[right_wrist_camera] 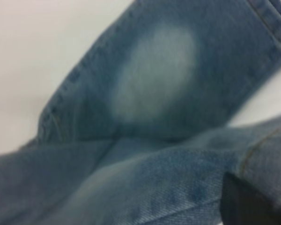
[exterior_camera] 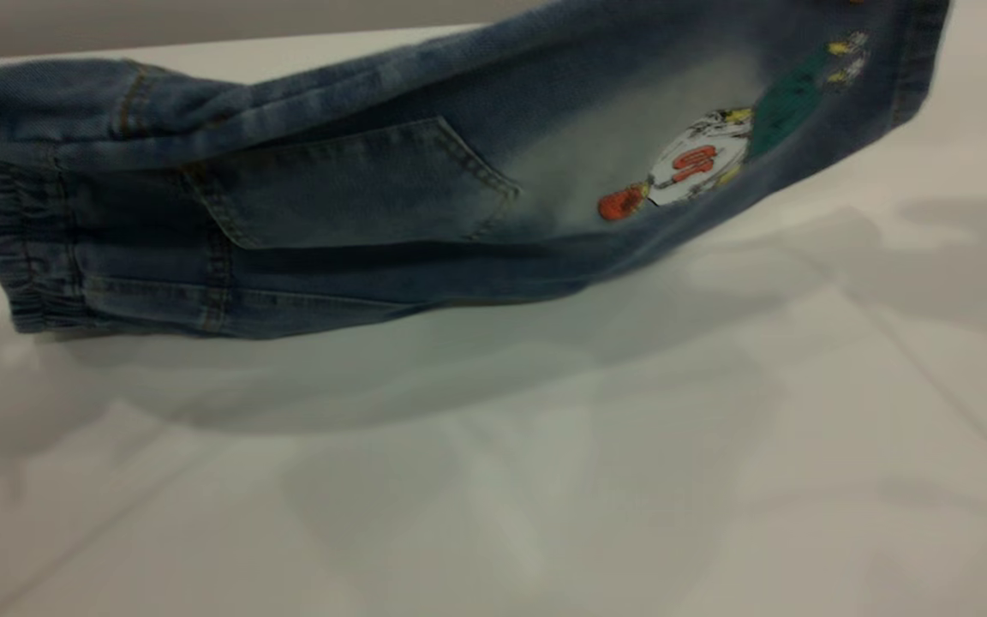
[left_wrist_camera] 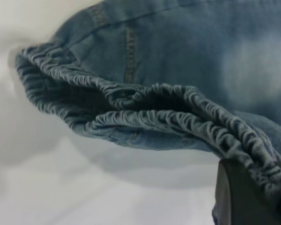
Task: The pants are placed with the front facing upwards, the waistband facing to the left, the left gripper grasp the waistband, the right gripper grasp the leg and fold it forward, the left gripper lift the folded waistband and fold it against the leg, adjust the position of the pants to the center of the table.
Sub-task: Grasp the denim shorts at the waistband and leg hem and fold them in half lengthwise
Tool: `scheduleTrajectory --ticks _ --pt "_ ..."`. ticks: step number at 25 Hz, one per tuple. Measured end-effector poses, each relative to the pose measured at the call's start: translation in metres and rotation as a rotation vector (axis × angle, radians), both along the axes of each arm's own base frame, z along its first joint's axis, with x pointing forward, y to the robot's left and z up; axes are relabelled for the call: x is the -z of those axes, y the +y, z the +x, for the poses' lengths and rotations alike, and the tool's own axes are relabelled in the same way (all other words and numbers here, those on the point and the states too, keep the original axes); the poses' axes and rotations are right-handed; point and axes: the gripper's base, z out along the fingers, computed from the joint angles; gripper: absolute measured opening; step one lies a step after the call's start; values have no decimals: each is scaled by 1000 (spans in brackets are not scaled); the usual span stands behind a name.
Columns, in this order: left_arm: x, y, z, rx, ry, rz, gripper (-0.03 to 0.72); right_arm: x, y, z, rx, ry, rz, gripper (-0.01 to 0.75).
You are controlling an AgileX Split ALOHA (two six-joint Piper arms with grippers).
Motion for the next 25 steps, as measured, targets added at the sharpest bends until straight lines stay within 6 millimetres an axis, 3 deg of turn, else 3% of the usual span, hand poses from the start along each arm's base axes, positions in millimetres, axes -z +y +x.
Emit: scheduleTrajectory --ticks 8,15,21,25 --pt "32 4 24 -165 51 -86 130 27 43 50 -86 13 14 20" --pt "42 12 34 -266 26 -65 130 49 84 88 -162 23 35 20" --pt "42 14 36 -365 42 -101 130 54 96 114 -172 -1 47 20" --pt "42 14 36 -394 52 -114 130 62 98 122 -192 12 44 20"
